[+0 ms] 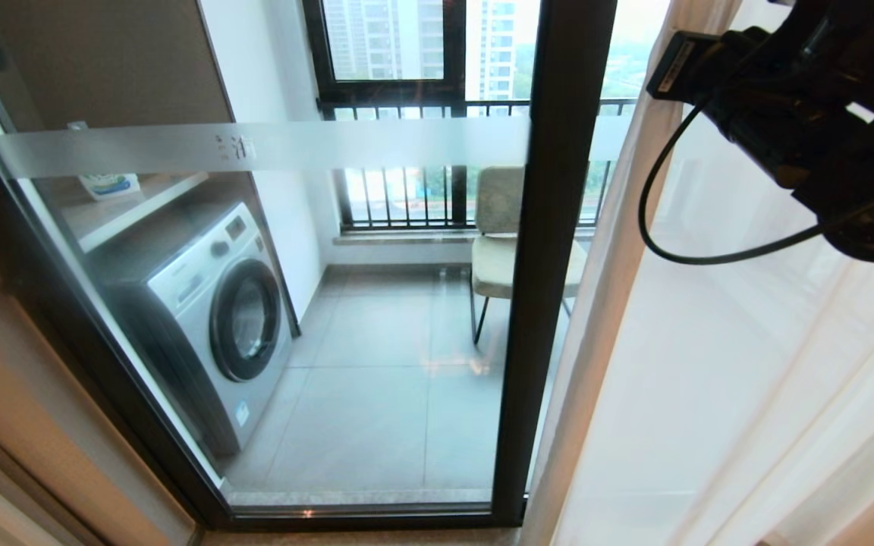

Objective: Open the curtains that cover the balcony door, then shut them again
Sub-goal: Close the inner curtains on both sides

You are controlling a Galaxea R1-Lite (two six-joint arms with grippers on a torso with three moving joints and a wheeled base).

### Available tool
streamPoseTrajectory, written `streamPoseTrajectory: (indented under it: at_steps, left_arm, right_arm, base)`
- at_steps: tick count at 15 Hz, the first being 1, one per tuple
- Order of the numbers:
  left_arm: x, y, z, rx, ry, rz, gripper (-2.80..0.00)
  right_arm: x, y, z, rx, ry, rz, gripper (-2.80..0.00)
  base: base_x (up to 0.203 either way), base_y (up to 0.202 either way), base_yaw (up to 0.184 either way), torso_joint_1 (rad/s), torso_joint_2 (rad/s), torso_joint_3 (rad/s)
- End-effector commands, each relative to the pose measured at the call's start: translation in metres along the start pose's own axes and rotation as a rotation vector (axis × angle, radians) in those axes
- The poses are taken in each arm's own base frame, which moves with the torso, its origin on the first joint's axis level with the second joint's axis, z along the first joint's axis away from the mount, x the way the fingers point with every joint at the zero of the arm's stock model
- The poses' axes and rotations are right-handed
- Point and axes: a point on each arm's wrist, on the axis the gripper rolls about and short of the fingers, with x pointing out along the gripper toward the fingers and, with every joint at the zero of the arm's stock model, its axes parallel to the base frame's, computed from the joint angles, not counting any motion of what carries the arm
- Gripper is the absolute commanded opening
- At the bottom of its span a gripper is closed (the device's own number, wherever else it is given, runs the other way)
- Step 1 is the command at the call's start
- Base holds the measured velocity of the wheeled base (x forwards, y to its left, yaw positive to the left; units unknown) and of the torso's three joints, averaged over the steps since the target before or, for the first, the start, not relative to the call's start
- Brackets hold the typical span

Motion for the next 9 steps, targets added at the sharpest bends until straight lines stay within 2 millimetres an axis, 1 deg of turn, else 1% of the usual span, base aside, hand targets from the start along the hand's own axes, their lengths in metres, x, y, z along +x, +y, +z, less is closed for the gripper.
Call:
streamPoseTrajectory:
  at_steps: [1,4,9]
  left_arm:
    - [0.0000,0.0000,0.0000,0.000,-0.001,-0.001,-2.80]
    - [0.0000,0.0000,0.0000,0.000,-0.001,-0.001,-2.80]
    - [0.0000,0.0000,0.0000,-0.001,-0.001,0.000,-2.80]
  right_arm:
    - [-0.0009,0.0071,-0.0016,0.006,0.002,0.015,-2.80]
    - [-0.0009,0.0148,-0.0063,0.011,0.014,0.021,-2.80]
    - [-0.0001,0.0157,-0.0091,0.010,0.019,0.021,-2.80]
  base:
    - [0.000,0.192,0.003,0.012,0.00,0.008]
    - [0.000,0.190,0.001,0.005,0.00,0.003]
    - [0.000,0.190,0.000,0.001,0.00,0.004]
